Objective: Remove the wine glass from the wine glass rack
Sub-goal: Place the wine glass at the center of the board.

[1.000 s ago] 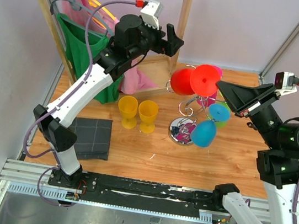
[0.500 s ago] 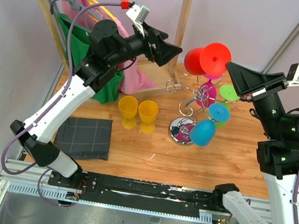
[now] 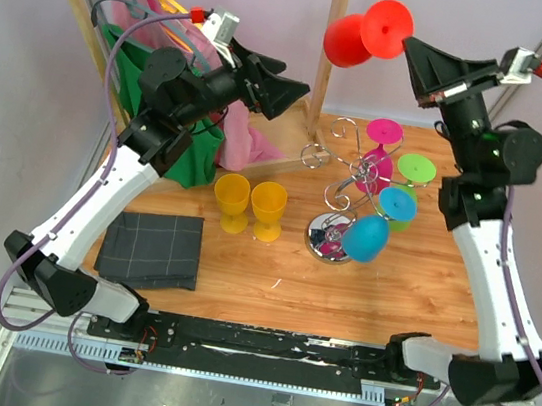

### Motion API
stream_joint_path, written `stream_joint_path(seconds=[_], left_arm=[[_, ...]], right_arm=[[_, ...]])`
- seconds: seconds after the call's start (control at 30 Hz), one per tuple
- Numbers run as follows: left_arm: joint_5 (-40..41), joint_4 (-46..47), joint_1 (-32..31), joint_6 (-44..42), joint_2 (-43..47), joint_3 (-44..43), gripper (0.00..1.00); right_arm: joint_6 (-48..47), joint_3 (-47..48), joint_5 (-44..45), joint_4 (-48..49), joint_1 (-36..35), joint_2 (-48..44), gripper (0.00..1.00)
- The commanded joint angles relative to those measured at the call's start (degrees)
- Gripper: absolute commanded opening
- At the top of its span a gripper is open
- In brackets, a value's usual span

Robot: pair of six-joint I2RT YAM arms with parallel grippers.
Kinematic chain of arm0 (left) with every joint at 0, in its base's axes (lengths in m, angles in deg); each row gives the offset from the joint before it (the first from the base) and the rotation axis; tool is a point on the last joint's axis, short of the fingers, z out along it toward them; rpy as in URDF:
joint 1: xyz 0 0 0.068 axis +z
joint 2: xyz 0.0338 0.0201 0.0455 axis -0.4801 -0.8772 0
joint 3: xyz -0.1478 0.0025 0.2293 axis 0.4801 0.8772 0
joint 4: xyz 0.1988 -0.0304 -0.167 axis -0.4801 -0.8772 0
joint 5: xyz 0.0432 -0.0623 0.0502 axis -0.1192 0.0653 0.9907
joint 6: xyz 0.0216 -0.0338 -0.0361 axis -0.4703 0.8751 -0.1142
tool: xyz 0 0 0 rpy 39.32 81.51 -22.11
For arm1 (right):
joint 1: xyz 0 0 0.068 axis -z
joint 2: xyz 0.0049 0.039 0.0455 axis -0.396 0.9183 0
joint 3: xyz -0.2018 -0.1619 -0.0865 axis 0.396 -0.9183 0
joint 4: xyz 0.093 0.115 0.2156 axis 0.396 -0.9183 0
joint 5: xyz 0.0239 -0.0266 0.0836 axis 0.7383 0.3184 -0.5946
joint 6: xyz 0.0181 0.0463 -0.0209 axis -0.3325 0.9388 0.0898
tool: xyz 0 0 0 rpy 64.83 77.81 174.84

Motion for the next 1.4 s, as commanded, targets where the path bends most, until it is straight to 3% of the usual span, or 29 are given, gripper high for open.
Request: stream_joint_path(seconds=[0.0, 0.33, 0.57, 0.73, 0.97, 1.37], left_arm=[[-2.95, 8.77, 3.03, 6.97, 2.84, 4.54, 0.95], [-8.94, 22.27, 6.75, 11.46, 5.72, 14.65, 0.98], [-14.91, 31.14, 9.97, 15.32, 4.93, 17.58, 0.98], [-22.00, 34.96, 10.05, 14.84, 4.51, 16.10, 0.98], [-30.15, 37.42, 10.02, 14.15, 3.19, 14.42, 0.99], [-33.84, 41.67, 10.03, 14.68, 1.54, 13.13, 0.99]], right_arm=[[9.23, 2.66, -2.98, 16.04, 0.86, 5.42, 0.01], [21.15, -0.05, -6.40, 41.79, 1.64, 12.19, 0.01], [25.56, -0.08, -13.14, 50.12, 1.83, 14.77, 0.01], [27.63, -5.92, -14.11, 54.18, 2.36, 12.88, 0.01], [29.44, -6.17, -18.43, 55.12, 2.43, 11.39, 0.01], [32.78, -8.74, -22.33, 57.96, 2.46, 8.88, 0.01]])
